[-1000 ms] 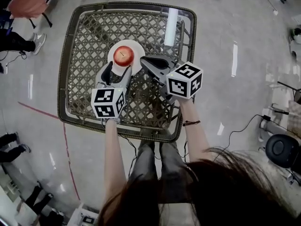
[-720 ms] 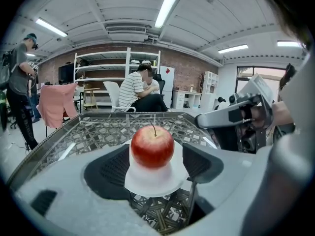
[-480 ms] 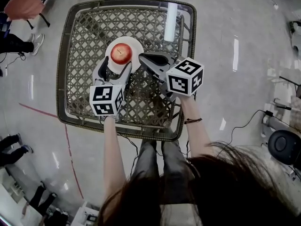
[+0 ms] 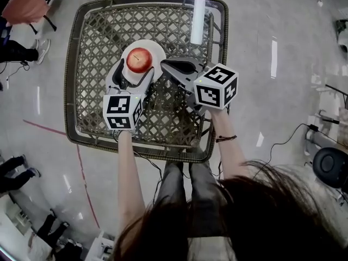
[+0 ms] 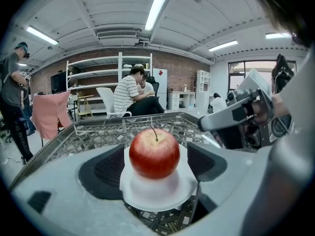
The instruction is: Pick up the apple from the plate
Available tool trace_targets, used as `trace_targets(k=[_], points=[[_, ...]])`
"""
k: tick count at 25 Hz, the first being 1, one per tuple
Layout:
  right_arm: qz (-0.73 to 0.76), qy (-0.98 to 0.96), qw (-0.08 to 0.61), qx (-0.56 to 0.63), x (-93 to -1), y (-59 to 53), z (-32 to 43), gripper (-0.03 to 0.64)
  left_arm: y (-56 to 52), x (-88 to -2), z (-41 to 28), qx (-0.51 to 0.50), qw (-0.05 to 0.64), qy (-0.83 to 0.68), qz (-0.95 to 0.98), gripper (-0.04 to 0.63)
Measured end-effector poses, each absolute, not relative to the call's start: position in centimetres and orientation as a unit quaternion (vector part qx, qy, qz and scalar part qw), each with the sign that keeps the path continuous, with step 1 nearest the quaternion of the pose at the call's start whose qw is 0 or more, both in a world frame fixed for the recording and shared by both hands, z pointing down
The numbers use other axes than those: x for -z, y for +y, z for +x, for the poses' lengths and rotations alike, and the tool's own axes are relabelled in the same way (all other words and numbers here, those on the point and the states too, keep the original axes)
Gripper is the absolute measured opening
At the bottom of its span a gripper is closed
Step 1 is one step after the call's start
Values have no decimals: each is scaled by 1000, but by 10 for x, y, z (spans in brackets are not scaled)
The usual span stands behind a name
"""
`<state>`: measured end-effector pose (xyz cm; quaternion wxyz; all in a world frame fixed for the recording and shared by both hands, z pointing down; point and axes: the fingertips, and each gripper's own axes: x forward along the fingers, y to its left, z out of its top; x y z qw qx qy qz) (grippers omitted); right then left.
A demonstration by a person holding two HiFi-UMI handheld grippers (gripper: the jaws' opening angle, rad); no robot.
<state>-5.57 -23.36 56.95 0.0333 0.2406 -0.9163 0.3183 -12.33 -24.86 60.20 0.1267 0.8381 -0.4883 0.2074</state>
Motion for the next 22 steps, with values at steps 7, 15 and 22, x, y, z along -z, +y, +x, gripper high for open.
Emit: trace_targets(k=[7,15,22], points=[[240,-915,33,-322,-574,-235,-55,9,-254,-605,-117,-216,109,-470,849,402],[239,-914,31,-325,-576,-240,-56,9,-261,-606,-113,-221,102,-460,854,405],[243,-912,27,-329,-579,-243,-53,9,-266,-609,-110,-230,94,-448,859,410]])
